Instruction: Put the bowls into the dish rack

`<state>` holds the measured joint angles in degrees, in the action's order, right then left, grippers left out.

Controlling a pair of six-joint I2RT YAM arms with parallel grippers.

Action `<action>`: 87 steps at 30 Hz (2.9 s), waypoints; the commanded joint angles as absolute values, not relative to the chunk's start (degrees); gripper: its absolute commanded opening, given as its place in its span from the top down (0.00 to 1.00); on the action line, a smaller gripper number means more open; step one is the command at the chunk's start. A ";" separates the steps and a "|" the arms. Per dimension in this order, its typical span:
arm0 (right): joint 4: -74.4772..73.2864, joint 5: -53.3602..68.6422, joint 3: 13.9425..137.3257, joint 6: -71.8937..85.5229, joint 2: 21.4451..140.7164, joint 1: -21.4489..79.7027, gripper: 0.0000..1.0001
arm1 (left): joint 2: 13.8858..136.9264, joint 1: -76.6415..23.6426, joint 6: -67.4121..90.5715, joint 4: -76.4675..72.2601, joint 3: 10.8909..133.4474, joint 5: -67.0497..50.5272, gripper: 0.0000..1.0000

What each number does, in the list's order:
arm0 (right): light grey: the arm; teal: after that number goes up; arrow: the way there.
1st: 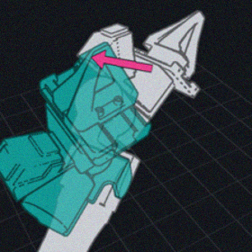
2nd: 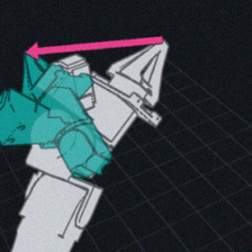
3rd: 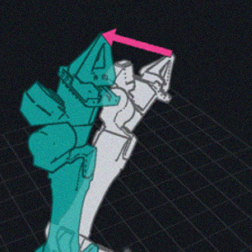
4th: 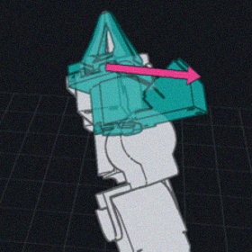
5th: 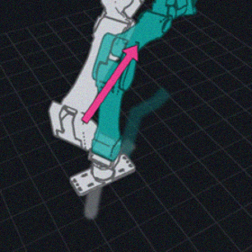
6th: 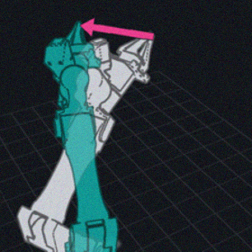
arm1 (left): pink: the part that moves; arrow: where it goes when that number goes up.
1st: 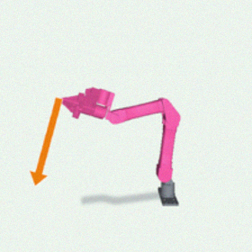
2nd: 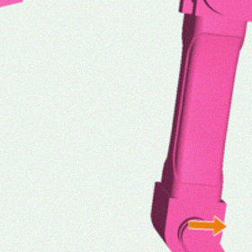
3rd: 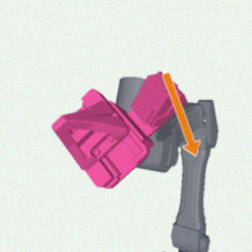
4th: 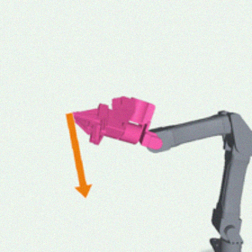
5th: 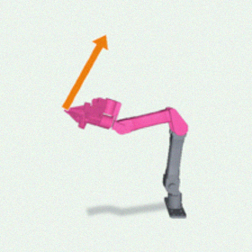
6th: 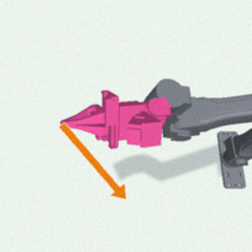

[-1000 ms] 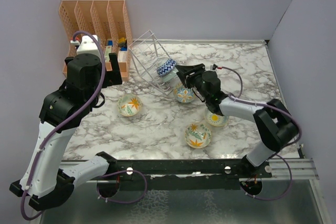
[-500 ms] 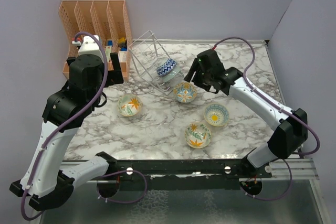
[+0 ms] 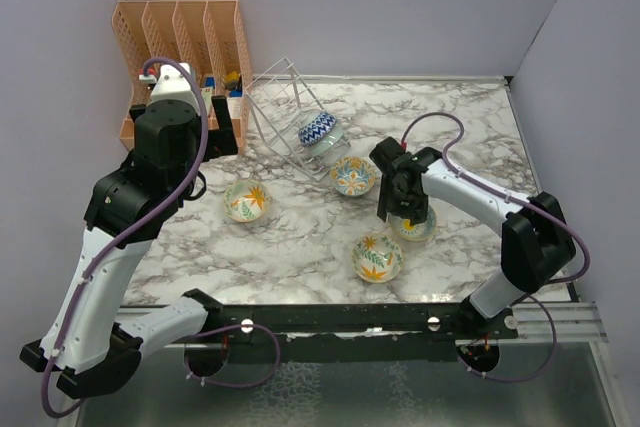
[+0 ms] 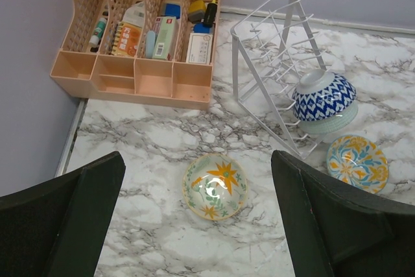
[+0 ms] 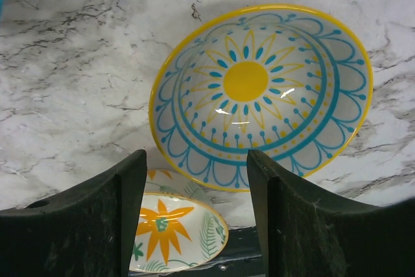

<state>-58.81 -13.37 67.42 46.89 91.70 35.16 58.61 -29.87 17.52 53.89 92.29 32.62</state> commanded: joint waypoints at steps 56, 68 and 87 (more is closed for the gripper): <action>50.43 7.44 80.82 74.94 107.60 32.96 0.99 | 59.71 -30.15 15.97 56.22 99.20 33.33 0.01; 59.65 2.77 78.14 84.12 115.57 33.22 0.99 | 61.00 -30.15 16.15 56.82 99.16 32.43 0.01; 59.25 2.37 71.64 92.57 119.57 33.31 0.99 | 60.92 -30.17 15.64 56.16 97.25 32.56 0.01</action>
